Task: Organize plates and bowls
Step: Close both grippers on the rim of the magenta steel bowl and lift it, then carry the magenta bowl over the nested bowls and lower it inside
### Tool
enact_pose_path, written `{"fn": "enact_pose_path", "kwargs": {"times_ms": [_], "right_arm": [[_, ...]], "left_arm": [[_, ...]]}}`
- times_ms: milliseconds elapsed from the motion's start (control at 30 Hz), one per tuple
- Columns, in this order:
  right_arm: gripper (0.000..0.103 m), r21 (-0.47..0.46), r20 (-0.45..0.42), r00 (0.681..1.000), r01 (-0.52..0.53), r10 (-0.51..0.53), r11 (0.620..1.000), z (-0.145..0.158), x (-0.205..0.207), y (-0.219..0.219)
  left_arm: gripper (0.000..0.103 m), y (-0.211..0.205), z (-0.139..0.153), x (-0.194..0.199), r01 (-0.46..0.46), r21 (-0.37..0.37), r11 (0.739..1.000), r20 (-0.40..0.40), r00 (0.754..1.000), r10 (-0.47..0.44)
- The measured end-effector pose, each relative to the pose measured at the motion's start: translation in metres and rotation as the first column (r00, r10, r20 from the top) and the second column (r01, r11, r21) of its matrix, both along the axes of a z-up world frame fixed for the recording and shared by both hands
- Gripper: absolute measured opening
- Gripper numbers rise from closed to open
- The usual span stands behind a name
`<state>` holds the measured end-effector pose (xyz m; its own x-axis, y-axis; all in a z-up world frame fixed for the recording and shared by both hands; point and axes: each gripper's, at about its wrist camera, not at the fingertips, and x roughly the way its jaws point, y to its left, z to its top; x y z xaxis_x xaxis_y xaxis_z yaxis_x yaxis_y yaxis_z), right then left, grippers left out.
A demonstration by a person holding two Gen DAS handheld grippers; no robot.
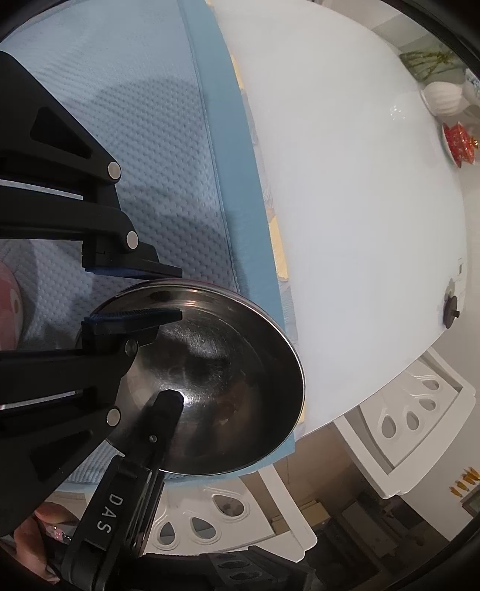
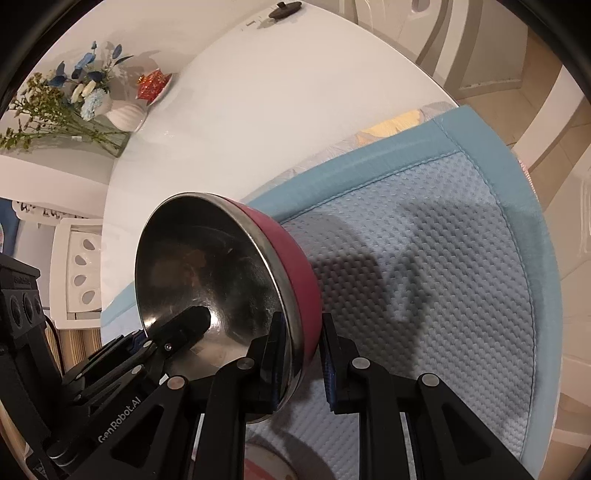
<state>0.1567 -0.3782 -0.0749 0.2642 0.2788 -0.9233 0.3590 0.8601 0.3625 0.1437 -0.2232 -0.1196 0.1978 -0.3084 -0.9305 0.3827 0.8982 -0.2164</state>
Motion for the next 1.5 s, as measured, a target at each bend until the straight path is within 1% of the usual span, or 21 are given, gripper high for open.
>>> {"fn": "enact_pose_path", "kwargs": {"times_ms": [200, 567, 967, 1500], "right_arm": [[0.017, 0.011, 0.017, 1.000, -0.014, 0.014, 1.000, 0.015, -0.004, 0.008], [0.017, 0.028, 0.038, 0.998, -0.058, 0.057, 0.998, 0.038, -0.014, 0.033], [0.017, 0.021, 0.068, 0.993, -0.099, 0.097, 0.995, 0.067, -0.048, 0.053], [0.017, 0.012, 0.067, 0.990, -0.125, 0.124, 0.992, 0.082, -0.088, 0.081]], "left_arm": [[0.012, 0.007, 0.015, -0.008, -0.020, 0.011, 1.000, 0.031, 0.999, 0.019], [0.012, 0.025, 0.034, -0.027, -0.071, 0.008, 0.997, 0.058, 0.996, 0.071], [0.012, 0.044, 0.054, -0.060, -0.101, -0.011, 0.995, 0.090, 0.991, 0.102], [0.012, 0.062, 0.065, -0.104, -0.113, -0.023, 0.993, 0.106, 0.988, 0.115]]}}
